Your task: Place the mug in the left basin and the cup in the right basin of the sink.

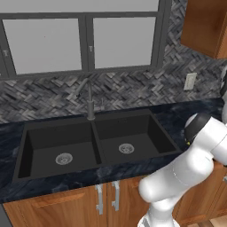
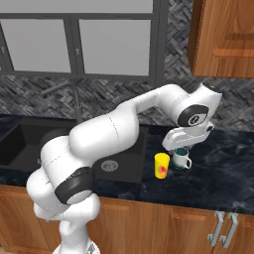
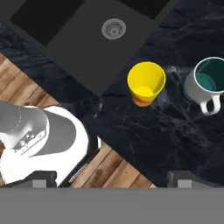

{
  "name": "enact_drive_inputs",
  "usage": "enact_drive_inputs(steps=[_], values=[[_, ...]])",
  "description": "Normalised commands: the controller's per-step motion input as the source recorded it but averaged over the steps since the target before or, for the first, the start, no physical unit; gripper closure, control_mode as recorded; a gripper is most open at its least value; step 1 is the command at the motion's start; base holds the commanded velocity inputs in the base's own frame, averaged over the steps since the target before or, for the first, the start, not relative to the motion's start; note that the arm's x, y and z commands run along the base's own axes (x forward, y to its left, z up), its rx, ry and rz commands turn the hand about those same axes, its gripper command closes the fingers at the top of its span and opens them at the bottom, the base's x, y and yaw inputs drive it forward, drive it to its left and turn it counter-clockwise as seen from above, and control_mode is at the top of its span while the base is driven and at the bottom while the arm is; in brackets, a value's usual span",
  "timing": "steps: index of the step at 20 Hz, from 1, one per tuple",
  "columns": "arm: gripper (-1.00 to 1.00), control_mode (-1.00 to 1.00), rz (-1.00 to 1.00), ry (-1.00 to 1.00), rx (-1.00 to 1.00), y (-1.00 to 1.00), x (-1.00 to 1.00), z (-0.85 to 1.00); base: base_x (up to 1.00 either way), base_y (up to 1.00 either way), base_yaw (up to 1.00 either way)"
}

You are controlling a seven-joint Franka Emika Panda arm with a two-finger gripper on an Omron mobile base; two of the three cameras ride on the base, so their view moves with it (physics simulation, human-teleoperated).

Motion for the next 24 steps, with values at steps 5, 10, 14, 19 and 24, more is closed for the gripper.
enact_drive_inputs(steps=[5,10,14,19,24], values=[[-1.0,-1.0,0.29,-0.15,0.08,-0.21,0.0,-0.1,0.0,0.0,0.0],[-1.0,-1.0,0.16,-0.2,0.14,-0.13,-0.01,-0.12,0.0,0.0,0.0],[-1.0,-1.0,0.04,-0.16,0.16,-0.01,-0.01,-0.14,0.0,0.0,0.0],[-1.0,-1.0,0.0,-0.14,0.11,-0.13,0.0,-0.12,0.0,0.0,0.0],[-1.0,-1.0,0.0,-0.08,0.11,-0.02,0.04,-0.1,0.0,0.0,0.0]])
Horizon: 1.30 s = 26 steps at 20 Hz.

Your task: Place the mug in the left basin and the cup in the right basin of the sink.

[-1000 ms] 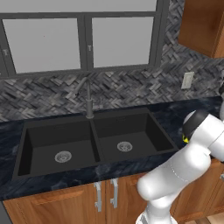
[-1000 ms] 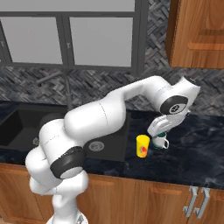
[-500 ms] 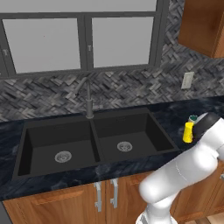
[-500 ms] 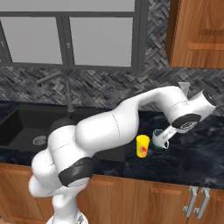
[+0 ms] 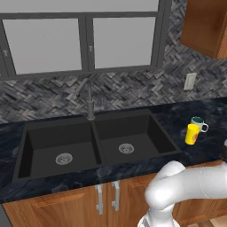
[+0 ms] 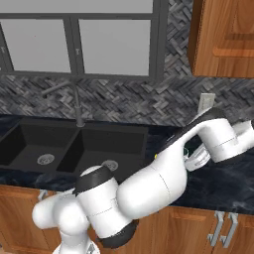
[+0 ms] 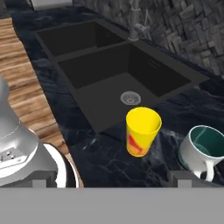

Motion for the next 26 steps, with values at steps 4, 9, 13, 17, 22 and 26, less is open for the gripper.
enact_drive_inputs(steps=[4,9,13,17,22,26], values=[[-1.0,-1.0,-0.05,-0.03,0.1,0.06,0.0,-0.11,0.0,0.0,0.0],[-1.0,-1.0,-0.14,0.01,0.05,0.18,-0.01,-0.04,0.0,0.0,0.0],[-1.0,-1.0,-0.21,0.01,0.04,0.18,-0.01,-0.01,0.0,0.0,0.0],[-1.0,-1.0,-0.23,0.11,0.07,0.19,-0.09,-0.06,0.0,0.0,0.0],[-1.0,-1.0,-0.22,0.08,0.03,0.16,-0.1,-0.08,0.0,0.0,0.0],[-1.0,-1.0,-0.1,0.0,0.04,0.01,-0.02,-0.07,0.0,0.0,0.0]])
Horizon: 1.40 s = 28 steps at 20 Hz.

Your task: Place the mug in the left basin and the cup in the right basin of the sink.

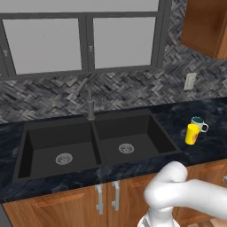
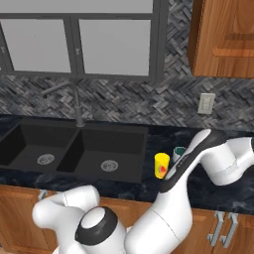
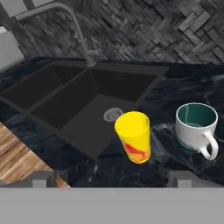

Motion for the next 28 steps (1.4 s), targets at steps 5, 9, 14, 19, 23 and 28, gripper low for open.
enact_drive_inputs(steps=[5,9,14,19,23,28], values=[[-1.0,-1.0,0.01,-0.02,0.08,0.0,0.01,-0.02,0.0,0.0,0.0],[-1.0,-1.0,0.12,-0.05,0.06,-0.1,0.02,0.0,0.0,0.0,0.0],[-1.0,-1.0,0.1,-0.08,0.01,-0.02,0.0,0.0,0.0,0.0,0.0],[-1.0,-1.0,0.0,-0.02,0.0,0.0,0.05,0.0,0.0,0.0,0.0],[-1.0,-1.0,-0.03,-0.01,0.02,0.03,0.02,0.0,0.0,0.0,0.0],[-1.0,-1.0,-0.04,-0.02,0.01,0.04,0.09,-0.06,0.0,0.0,0.0]])
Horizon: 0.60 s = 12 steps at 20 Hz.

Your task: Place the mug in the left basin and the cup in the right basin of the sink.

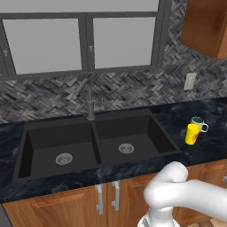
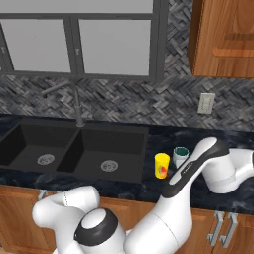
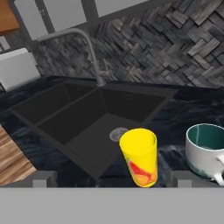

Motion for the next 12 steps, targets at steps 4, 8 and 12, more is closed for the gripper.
enact_drive_inputs(steps=[4,8,12], values=[[-1.0,-1.0,-0.03,-0.11,0.0,0.06,0.18,-0.14,0.0,0.0,0.0],[-1.0,-1.0,-0.01,-0.11,0.01,0.05,0.19,-0.17,0.0,0.0,0.0],[-1.0,-1.0,0.0,-0.03,0.0,0.0,0.2,-0.18,0.0,0.0,0.0]])
